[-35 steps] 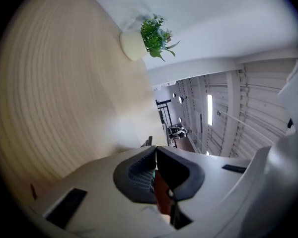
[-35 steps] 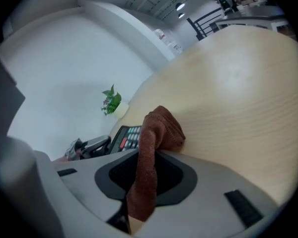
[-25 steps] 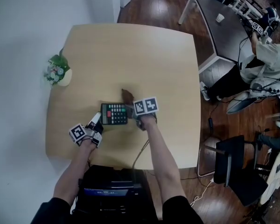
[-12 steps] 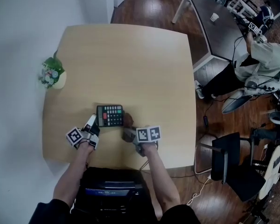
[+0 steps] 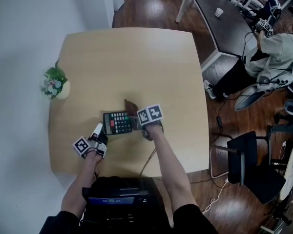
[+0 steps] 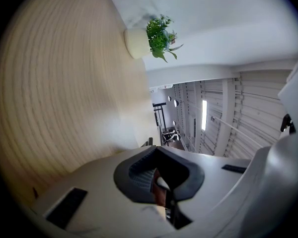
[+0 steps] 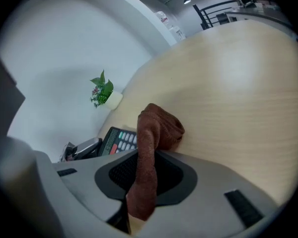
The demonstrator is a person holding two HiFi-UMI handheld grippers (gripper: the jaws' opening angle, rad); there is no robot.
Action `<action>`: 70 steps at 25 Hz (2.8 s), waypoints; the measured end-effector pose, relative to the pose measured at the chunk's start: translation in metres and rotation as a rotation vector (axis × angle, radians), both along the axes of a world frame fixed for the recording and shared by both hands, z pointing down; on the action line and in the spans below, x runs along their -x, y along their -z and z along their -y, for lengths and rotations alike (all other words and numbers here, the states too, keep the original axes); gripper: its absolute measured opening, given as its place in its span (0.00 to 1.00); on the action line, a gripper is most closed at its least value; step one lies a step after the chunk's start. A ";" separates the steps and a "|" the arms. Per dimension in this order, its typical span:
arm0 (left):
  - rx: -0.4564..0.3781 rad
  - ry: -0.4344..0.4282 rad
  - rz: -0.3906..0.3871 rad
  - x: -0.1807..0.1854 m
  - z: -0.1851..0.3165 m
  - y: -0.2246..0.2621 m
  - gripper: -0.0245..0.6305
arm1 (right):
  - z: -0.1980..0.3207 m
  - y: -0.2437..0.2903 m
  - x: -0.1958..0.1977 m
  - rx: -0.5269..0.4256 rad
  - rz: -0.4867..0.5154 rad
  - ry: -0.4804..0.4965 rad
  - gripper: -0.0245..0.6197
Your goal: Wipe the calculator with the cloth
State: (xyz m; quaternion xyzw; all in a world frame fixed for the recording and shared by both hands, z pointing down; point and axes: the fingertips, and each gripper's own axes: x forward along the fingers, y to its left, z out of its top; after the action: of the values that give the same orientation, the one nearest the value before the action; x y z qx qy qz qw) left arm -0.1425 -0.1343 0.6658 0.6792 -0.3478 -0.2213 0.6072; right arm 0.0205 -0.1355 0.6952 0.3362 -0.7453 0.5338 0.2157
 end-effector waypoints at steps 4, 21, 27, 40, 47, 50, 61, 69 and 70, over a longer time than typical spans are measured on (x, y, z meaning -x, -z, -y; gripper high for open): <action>-0.005 0.005 -0.012 0.003 0.002 -0.001 0.03 | -0.073 0.001 0.009 0.052 0.075 -0.043 0.17; -1.691 -1.456 1.652 -0.016 -0.030 -0.015 0.37 | -0.164 0.037 -0.011 -0.056 -0.004 -0.209 0.17; -1.901 -1.625 1.718 -0.033 -0.027 -0.044 0.32 | -0.175 0.049 -0.012 -0.076 -0.023 -0.324 0.17; -0.468 -1.007 0.312 -0.083 -0.020 0.077 0.11 | -0.188 0.099 -0.024 -0.173 -0.015 -0.489 0.17; -0.398 -0.814 -0.136 -0.057 -0.056 0.140 0.11 | -0.152 0.181 -0.005 -0.463 -0.012 -0.299 0.17; -0.484 -0.810 -0.105 -0.059 -0.080 0.162 0.12 | -0.127 0.246 0.028 -0.658 0.006 -0.069 0.17; -0.633 -0.747 -0.051 -0.095 -0.177 0.205 0.14 | -0.155 0.231 -0.039 -0.676 -0.046 0.189 0.17; -0.571 -0.615 -0.090 -0.097 -0.176 0.204 0.12 | -0.167 0.244 -0.107 -0.724 -0.132 -0.001 0.17; -0.569 -0.614 -0.086 -0.099 -0.173 0.204 0.12 | -0.172 0.261 -0.095 -0.757 -0.076 0.015 0.17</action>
State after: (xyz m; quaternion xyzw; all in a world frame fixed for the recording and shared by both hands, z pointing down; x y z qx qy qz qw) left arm -0.0439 0.0392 0.4616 0.8822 -0.0286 -0.1453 0.4471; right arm 0.1152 0.0367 0.4346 0.4060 -0.8837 0.2063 0.1076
